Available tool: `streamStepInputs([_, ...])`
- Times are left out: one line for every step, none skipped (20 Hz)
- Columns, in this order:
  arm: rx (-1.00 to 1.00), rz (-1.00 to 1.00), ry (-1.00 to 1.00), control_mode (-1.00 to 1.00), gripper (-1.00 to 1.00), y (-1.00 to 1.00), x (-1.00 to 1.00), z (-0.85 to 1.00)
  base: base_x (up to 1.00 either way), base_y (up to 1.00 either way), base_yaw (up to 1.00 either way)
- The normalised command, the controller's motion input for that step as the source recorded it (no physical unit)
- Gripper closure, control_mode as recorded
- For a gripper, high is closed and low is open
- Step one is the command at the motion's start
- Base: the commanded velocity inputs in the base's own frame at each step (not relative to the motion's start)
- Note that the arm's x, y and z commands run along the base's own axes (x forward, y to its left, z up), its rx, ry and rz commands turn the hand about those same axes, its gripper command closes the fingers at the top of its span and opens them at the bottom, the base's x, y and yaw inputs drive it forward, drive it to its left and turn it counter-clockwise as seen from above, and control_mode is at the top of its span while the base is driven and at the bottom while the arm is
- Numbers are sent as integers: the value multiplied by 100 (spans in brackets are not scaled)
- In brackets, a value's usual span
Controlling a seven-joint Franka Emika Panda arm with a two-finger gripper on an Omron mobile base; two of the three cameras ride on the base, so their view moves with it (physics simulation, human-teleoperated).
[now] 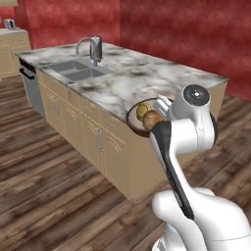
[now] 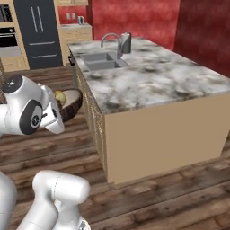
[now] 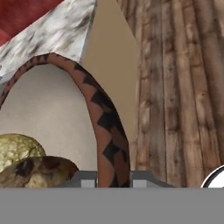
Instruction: Pick up the heated bread from the toaster oven and place it in the bowl. Then move the bread bowl to the dining counter.
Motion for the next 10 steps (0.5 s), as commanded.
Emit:
streamStepInputs([0, 0, 0, 100, 100, 0, 0, 0, 64, -19, 23])
streamStepInputs([0, 0, 0, 100, 100, 0, 0, 0, 71, -26, 19])
streamStepInputs([0, 0, 0, 100, 100, 0, 0, 0, 79, -30, 16])
streamStepInputs([0, 0, 0, 100, 100, 0, 0, 0, 87, -38, 15])
streamStepInputs([0, 0, 0, 100, 100, 0, 0, 0, 86, -41, 14])
streamStepInputs([0, 0, 0, 100, 100, 0, 0, 0, 89, -44, 12])
streamStepInputs([0, 0, 0, 100, 100, 0, 0, 0, 91, -49, 13])
streamStepInputs([0, 0, 0, 100, 100, 0, 0, 0, 96, -51, 13])
streamStepInputs([0, 0, 0, 100, 100, 0, 0, 0, 100, -53, 13])
streamStepInputs([0, 0, 0, 100, 100, 0, 0, 0, 100, -53, 13])
